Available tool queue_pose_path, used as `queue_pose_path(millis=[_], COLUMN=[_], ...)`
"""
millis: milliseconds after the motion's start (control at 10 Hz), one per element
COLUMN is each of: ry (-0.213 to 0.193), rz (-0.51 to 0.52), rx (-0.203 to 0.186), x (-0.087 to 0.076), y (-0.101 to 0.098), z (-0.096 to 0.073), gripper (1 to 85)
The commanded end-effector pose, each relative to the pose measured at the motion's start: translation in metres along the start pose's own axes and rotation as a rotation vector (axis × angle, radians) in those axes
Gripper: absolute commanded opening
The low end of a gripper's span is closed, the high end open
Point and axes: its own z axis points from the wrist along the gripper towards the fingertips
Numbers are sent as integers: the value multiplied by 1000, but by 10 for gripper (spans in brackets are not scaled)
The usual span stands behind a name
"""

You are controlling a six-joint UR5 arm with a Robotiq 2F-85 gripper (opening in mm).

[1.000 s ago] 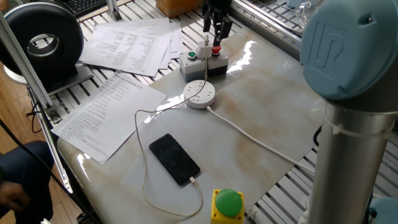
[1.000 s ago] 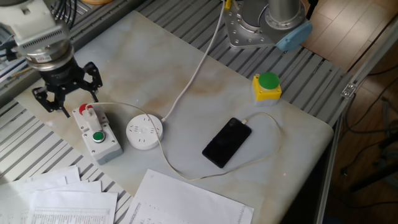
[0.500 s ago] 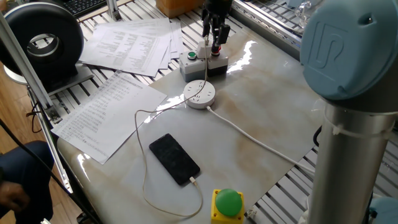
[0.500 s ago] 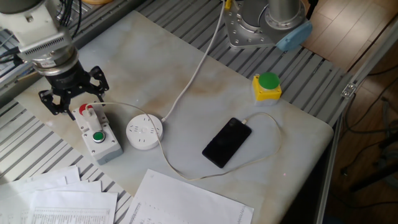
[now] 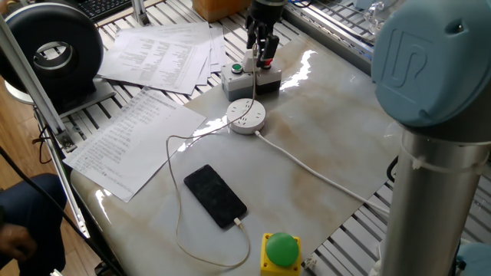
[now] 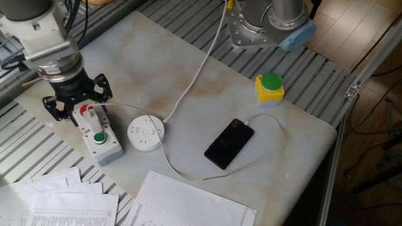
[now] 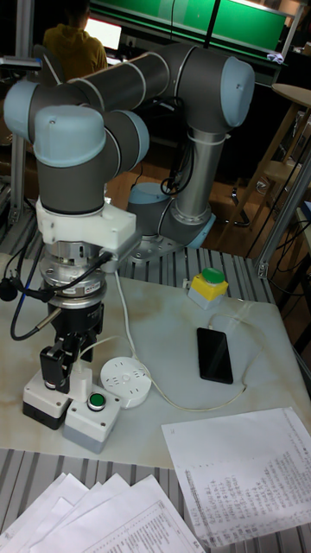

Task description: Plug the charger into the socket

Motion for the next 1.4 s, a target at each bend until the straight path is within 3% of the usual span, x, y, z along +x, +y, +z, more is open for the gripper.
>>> queue_pose_path(millis=[0, 600, 700, 800, 1000, 1300], ry=[-19, -23, -15, -5, 23, 131], rz=[16, 35, 48, 78, 87, 126], rx=[17, 44, 53, 71, 76, 101], x=[-8, -10, -8, -5, -1, 4], y=[-3, -10, -12, -16, -16, -15], z=[3, 4, 4, 2, -11, -57], gripper=[650, 420, 290, 20, 13, 13])
